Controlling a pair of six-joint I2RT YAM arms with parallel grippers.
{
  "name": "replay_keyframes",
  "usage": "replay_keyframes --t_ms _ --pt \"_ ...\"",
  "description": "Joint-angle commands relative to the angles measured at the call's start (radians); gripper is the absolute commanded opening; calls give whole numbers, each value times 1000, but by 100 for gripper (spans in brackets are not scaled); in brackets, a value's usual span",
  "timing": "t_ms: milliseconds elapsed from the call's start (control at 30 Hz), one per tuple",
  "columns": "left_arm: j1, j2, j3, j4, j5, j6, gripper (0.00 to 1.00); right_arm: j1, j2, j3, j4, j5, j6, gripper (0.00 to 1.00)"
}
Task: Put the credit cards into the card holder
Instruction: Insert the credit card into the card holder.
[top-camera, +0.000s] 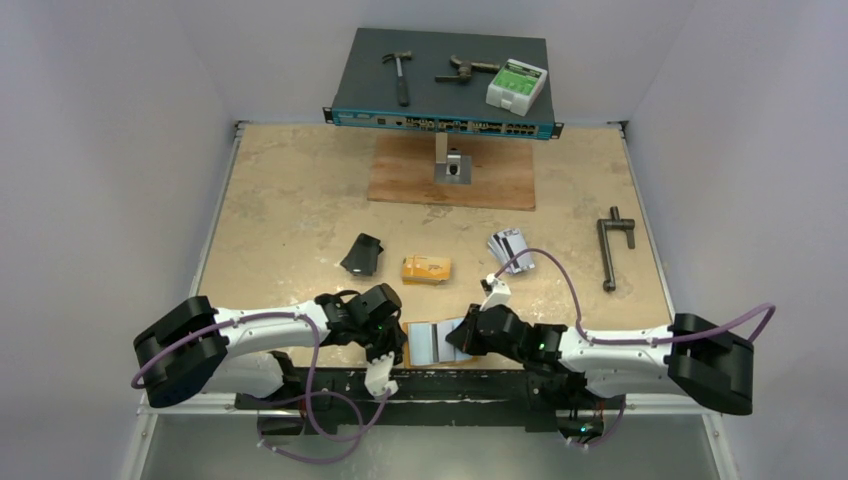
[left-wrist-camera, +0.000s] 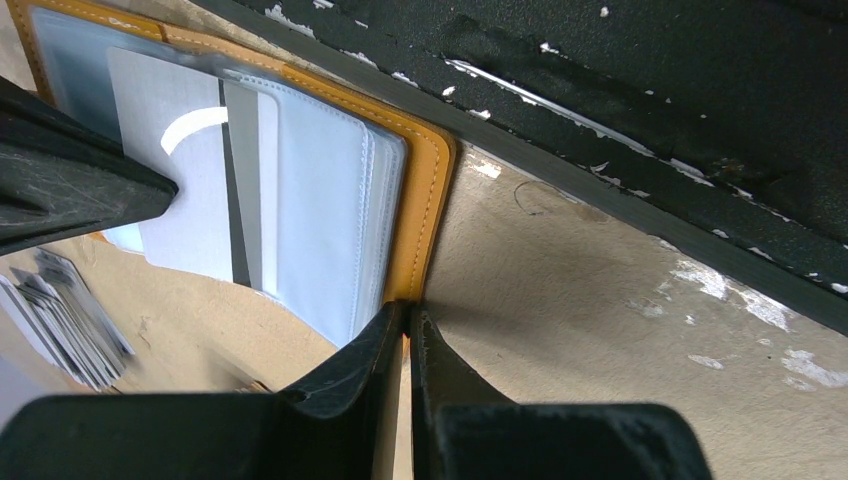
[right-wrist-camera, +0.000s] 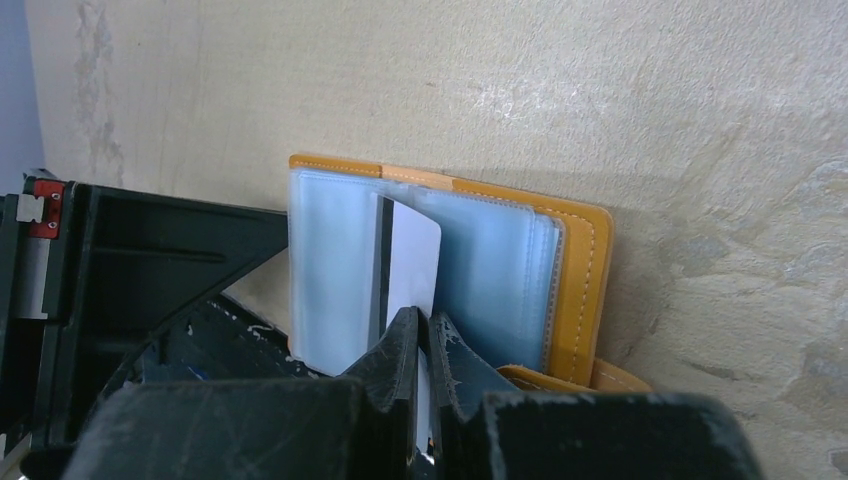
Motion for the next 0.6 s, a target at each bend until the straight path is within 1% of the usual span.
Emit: replay_keyframes --t_ms 0,267,467,533,567 --pt "-12 7 -27 -45 13 6 7 -5 24 -1 -81 -53 -72 0" --pt "-17 5 -16 -51 11 -1 6 -7 178 35 58 -89 -79 0" --pt "-18 2 -16 -55 7 -7 6 -7 191 44 73 -79 -32 0" --pt "-18 1 -14 -58 8 -7 5 -7 175 41 59 -70 -14 15" --pt "-19 0 -14 -60 7 -8 6 -7 168 44 48 -65 -8 24"
